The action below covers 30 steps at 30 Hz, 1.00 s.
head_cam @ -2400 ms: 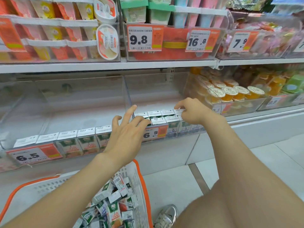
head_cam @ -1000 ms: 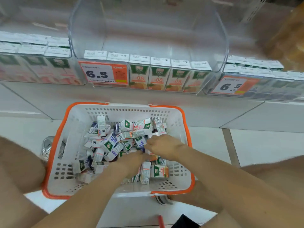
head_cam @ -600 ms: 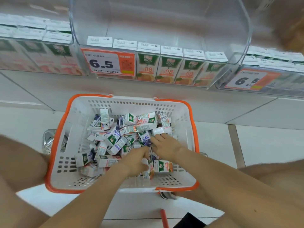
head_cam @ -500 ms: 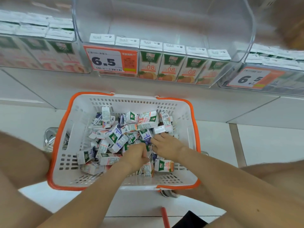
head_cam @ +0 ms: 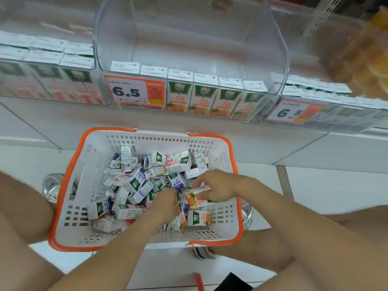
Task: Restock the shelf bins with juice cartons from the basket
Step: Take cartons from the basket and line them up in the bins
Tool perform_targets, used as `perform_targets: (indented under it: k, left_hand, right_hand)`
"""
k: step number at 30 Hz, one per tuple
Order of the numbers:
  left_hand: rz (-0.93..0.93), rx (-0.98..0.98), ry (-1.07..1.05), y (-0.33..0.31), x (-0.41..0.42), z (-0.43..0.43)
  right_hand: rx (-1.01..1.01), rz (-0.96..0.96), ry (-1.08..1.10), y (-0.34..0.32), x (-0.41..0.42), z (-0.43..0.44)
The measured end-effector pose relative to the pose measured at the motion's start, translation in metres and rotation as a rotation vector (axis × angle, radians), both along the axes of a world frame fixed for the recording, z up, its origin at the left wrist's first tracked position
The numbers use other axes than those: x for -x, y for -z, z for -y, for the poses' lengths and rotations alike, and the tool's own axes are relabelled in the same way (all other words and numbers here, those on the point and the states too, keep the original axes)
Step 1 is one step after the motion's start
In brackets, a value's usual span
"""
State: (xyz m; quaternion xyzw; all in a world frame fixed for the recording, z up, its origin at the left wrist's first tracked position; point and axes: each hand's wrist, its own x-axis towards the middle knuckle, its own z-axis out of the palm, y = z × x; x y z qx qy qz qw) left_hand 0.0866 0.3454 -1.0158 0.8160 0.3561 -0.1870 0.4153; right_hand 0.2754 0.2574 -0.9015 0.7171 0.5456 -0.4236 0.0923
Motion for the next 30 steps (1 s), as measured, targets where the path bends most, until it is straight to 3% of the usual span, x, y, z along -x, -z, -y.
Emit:
perform_targets:
  k: [6,11,14,24,30]
  left_hand:
    - [0.045,0.141,-0.169,-0.046,0.011,-0.04]
    - [0.306,0.183,-0.368,-0.116,0.017,-0.066]
    - [0.452,0.172,-0.372,-0.163,0.02,-0.071]
    - [0.772,-0.093,-0.281,-0.301,0.037,-0.088]
    - [0.928,-0.338,-0.263,-0.36,0.044,-0.114]
  right_hand:
    - [-0.192,0.018,-0.043,-0.075,0.008,-0.006]
    - [-0.369,0.097,0.034,-0.122,0.013,-0.015]
    - [-0.468,0.106,0.066,-0.144,0.014,-0.021]
    - [-0.816,0.227,-0.046,-0.224,0.036,-0.029]
    - [-1.044,0.276,0.054,-0.266,0.034,-0.052]
